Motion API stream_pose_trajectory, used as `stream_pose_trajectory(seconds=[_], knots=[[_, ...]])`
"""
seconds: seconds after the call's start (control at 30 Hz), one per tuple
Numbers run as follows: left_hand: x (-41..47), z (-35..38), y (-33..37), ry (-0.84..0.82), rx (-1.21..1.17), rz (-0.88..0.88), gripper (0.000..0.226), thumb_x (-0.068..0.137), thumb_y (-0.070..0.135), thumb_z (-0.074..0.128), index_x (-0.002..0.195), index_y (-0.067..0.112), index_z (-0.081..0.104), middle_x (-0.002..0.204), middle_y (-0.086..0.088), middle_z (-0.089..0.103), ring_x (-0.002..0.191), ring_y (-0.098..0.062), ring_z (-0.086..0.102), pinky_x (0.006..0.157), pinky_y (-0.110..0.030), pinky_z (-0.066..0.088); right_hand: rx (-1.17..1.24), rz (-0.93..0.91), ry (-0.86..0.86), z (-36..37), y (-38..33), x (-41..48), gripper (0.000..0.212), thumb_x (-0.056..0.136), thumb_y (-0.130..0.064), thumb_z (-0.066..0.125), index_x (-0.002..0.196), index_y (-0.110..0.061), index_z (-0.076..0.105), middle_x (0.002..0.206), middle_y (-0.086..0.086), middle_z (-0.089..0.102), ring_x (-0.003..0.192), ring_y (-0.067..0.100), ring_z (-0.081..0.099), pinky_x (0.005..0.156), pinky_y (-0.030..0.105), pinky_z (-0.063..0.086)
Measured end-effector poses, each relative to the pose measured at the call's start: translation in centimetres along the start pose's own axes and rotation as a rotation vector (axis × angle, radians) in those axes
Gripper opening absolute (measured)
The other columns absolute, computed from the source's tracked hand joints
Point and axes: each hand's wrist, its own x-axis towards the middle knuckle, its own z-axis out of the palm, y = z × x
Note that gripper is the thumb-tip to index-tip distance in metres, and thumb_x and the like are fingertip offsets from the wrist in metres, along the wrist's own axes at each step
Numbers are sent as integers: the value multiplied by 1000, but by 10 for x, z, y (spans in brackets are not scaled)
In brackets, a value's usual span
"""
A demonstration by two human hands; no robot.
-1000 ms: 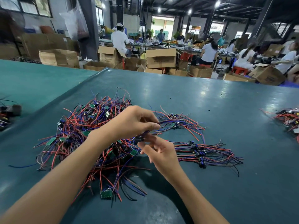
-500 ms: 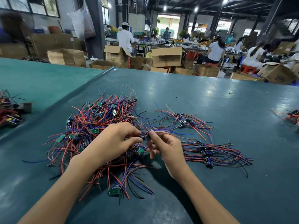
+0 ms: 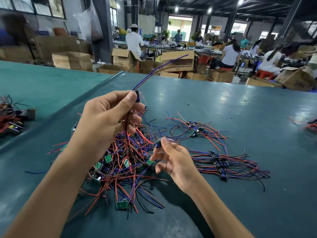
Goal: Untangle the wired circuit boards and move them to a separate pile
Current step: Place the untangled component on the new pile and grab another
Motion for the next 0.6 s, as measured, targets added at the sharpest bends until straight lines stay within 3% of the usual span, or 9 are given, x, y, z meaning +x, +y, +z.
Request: stream_pose_trajectory(seconds=[0.07, 0.17, 0.27, 0.33, 0.47, 0.6], knots=[[0, 3, 5, -26, -154, -75, 22, 88, 18, 62, 105, 6, 69, 88, -8, 75, 61, -8, 62, 49, -18, 49, 40, -47, -77, 0, -4, -2, 27, 83, -43, 79, 87, -18, 68, 90, 9, 64, 86, 22, 68, 50, 31, 47], [-1, 3, 8, -67, -269, -137, 30, 86, 6, 59, 115, 0, 65, 95, -10, 75, 70, -10, 67, 57, -19, 55, 151, -55, -230, 1, -10, -6, 30, 90, -42, 72, 97, -14, 68, 112, 11, 69, 98, 25, 69, 60, 33, 51], [-5, 3, 6, -94, -310, -198, 36, 83, -2, 57, 118, -2, 61, 102, -16, 75, 82, -18, 74, 71, -29, 62, 185, 33, -331, -2, -17, -11, 31, 91, -46, 66, 89, -16, 75, 92, 6, 73, 86, 22, 69, 66, 30, 51], [-7, 5, 2, -120, -328, -232, 32, 81, -5, 57, 113, 0, 62, 105, -20, 74, 87, -23, 75, 75, -35, 63, 151, 104, -322, -1, -20, -12, 29, 85, -47, 72, 79, -18, 72, 75, 7, 70, 70, 24, 65, 61, 29, 50], [-7, 10, -10, -146, -332, -306, 30, 84, -5, 56, 113, 2, 59, 108, -21, 73, 85, -26, 76, 66, -33, 62, -154, 159, -174, 6, -11, -8, 29, 90, -41, 70, 76, -18, 60, 66, 15, 65, 57, 28, 56, 41, 26, 41], [-7, 17, -31, -137, -322, -382, 27, 89, -7, 55, 115, 0, 58, 107, -23, 74, 82, -26, 76, 62, -31, 62, -768, -48, -38, 0, 4, -7, 28, 96, -44, 63, 88, -17, 69, 63, 6, 70, 54, 26, 69, 36, 28, 47]])
